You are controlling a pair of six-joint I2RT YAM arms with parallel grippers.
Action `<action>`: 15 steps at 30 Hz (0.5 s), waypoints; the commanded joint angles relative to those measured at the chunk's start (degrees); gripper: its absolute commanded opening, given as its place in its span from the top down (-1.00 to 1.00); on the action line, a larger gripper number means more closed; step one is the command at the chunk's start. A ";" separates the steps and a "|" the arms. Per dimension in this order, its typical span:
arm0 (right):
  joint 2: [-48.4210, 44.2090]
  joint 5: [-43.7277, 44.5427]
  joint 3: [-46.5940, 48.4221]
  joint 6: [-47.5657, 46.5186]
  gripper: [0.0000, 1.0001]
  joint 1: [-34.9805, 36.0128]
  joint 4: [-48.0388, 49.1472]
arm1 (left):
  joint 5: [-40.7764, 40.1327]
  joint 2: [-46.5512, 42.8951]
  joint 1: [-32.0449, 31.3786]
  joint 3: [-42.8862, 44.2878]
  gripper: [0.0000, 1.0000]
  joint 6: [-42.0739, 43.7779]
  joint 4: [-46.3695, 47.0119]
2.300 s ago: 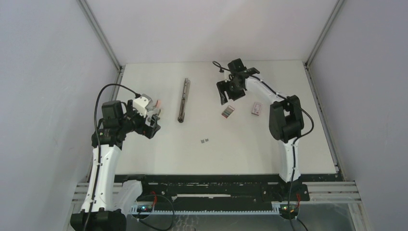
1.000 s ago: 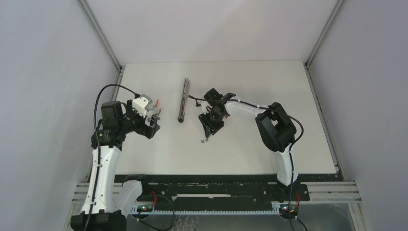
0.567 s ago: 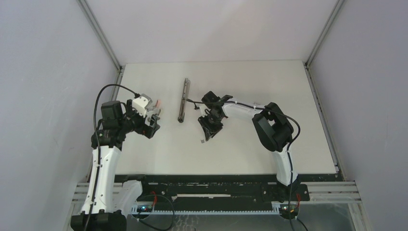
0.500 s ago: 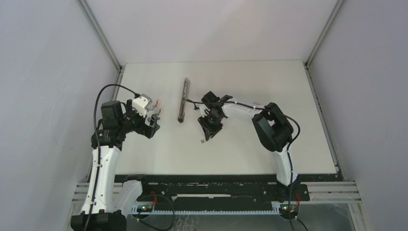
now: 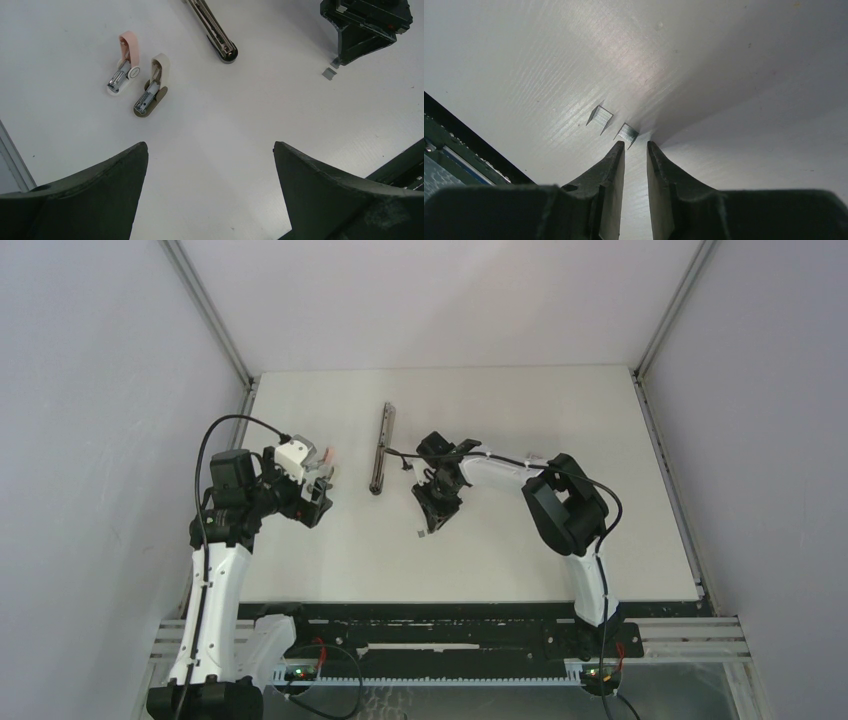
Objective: Unload the staples from the stapler
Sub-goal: Pick up the staple from the center of the board.
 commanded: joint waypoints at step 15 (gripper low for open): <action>1.69 2.26 2.50 0.43 0.72 1.05 -0.82 | -0.16 -0.11 0.32 -2.19 -1.00 0.33 1.92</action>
